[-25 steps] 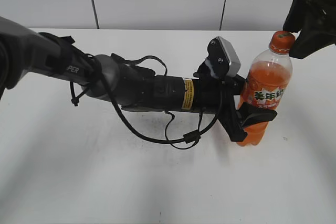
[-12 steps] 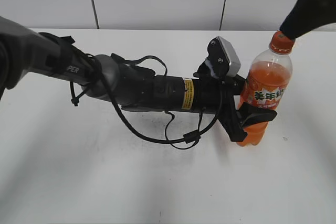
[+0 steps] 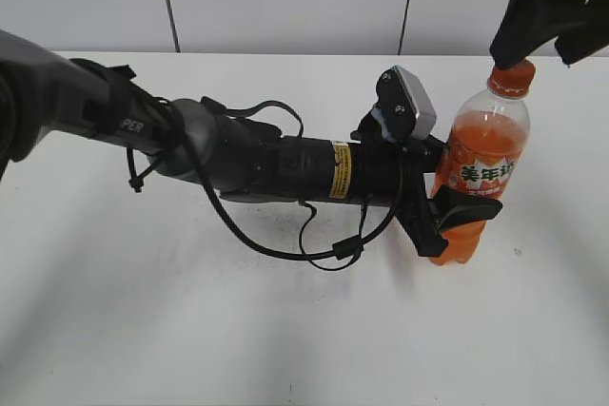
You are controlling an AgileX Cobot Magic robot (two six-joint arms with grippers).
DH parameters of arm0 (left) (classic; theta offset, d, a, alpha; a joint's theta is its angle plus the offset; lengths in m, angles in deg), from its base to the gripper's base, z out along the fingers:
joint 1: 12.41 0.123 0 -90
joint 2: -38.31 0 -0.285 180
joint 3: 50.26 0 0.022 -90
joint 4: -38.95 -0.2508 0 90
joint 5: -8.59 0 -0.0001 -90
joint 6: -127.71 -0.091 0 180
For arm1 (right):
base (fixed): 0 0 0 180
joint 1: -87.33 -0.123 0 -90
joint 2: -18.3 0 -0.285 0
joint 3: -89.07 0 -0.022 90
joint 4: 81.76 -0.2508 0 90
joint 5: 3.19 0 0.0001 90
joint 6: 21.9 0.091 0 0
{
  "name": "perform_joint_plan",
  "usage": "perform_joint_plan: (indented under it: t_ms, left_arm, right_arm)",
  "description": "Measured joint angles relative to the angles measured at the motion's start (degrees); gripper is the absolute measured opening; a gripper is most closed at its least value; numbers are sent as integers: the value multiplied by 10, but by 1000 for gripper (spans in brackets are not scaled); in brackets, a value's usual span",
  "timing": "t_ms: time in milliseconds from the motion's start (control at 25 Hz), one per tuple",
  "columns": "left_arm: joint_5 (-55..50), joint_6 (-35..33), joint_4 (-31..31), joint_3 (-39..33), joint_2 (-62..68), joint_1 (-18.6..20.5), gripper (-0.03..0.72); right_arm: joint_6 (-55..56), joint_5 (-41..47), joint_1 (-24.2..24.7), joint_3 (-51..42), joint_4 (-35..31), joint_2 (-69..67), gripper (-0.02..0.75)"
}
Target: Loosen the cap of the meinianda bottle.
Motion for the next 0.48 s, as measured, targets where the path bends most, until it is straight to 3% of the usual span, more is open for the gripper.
perform_joint_plan:
  t_ms: [320, 480]
  left_arm:
    - [-2, 0, 0, 0, -1, 0, 428]
    - [-2, 0, 0, 0, -1, 0, 428]
  right_arm:
    - [1, -10, 0, -1, -10, -26, 414]
    - [-1, -11, 0, -1, -12, -26, 260]
